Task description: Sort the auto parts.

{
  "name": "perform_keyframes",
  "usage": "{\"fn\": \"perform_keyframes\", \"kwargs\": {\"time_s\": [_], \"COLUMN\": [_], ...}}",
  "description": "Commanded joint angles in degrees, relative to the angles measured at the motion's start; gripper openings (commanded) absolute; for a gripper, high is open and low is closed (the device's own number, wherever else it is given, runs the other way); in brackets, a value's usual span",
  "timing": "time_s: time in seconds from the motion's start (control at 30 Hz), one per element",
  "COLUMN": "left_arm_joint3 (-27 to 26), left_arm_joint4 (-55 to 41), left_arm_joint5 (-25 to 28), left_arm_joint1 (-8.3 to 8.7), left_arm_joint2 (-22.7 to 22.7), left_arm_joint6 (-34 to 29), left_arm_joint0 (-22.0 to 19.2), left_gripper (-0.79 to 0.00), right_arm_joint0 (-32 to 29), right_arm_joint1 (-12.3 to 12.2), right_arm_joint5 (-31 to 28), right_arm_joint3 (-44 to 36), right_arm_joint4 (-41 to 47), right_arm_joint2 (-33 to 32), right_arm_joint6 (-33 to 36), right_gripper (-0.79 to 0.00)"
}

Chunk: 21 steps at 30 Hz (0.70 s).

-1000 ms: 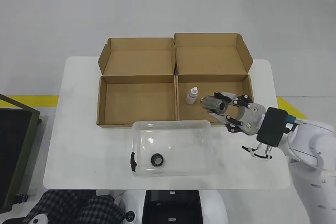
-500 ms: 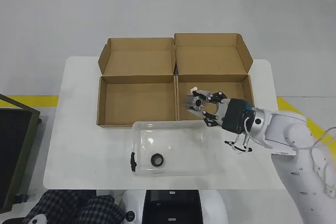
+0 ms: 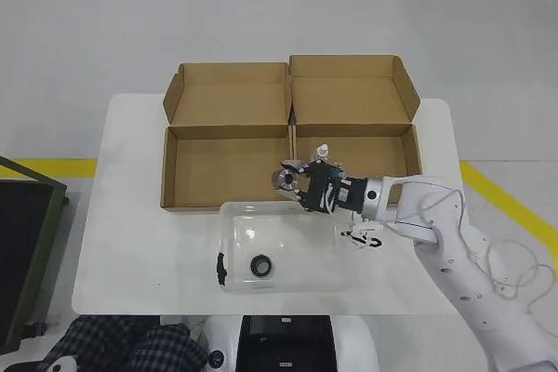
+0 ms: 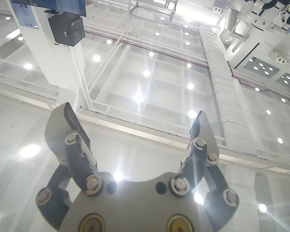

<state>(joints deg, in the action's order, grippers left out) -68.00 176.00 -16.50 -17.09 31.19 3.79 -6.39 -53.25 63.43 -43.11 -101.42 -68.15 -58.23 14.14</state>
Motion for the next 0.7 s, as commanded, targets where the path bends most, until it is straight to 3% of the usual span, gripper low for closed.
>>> {"fn": "perform_keyframes", "kwargs": {"time_s": [0.0,0.67], "left_arm_joint3": [0.00,0.00], "left_arm_joint4": [0.00,0.00], "left_arm_joint5": [0.00,0.00], "left_arm_joint1": [0.00,0.00], "left_arm_joint2": [0.00,0.00], "left_arm_joint6": [0.00,0.00], "left_arm_joint0": [0.00,0.00], "left_gripper": [0.000,0.000], "right_arm_joint0": [0.85,9.93], "right_arm_joint1": [0.35,4.85], "right_arm_joint5": [1.12,11.66], "right_arm_joint3": [1.01,11.77], "right_arm_joint4": [-0.39,-1.34], "right_arm_joint2": [1.42,12.32], "right_arm_joint6": [0.99,11.07], "right_gripper": [-0.785,-0.785]}}
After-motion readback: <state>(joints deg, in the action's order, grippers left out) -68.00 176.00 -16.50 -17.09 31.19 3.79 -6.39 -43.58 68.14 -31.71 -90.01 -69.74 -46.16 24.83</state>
